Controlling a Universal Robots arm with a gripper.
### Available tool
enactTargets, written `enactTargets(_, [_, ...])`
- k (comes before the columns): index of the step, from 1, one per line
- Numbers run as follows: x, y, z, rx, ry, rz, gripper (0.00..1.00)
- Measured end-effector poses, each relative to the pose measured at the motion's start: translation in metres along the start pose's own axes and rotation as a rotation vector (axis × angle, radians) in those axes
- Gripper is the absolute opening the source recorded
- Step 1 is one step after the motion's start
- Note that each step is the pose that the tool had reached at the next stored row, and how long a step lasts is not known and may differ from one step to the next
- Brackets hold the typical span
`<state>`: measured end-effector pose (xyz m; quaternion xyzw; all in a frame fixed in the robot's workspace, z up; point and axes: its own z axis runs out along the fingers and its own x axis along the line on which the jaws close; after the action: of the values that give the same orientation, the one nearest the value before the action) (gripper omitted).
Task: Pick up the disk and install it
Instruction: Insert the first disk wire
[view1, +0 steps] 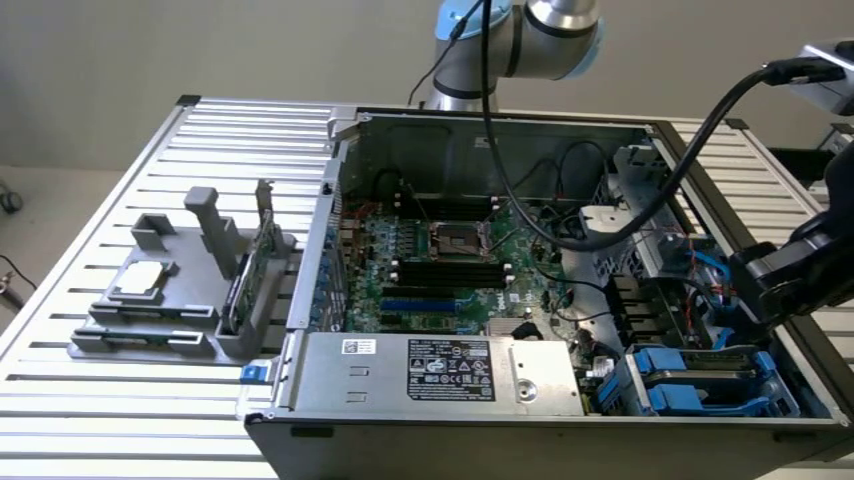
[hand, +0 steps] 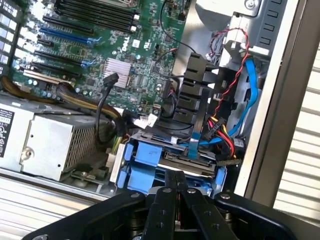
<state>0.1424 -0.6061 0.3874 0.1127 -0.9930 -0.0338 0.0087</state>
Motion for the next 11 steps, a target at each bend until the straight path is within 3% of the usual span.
enactTargets(11, [0.0000, -0.0002, 0.0004, -0.0060, 0.0131, 0.120, 0.11])
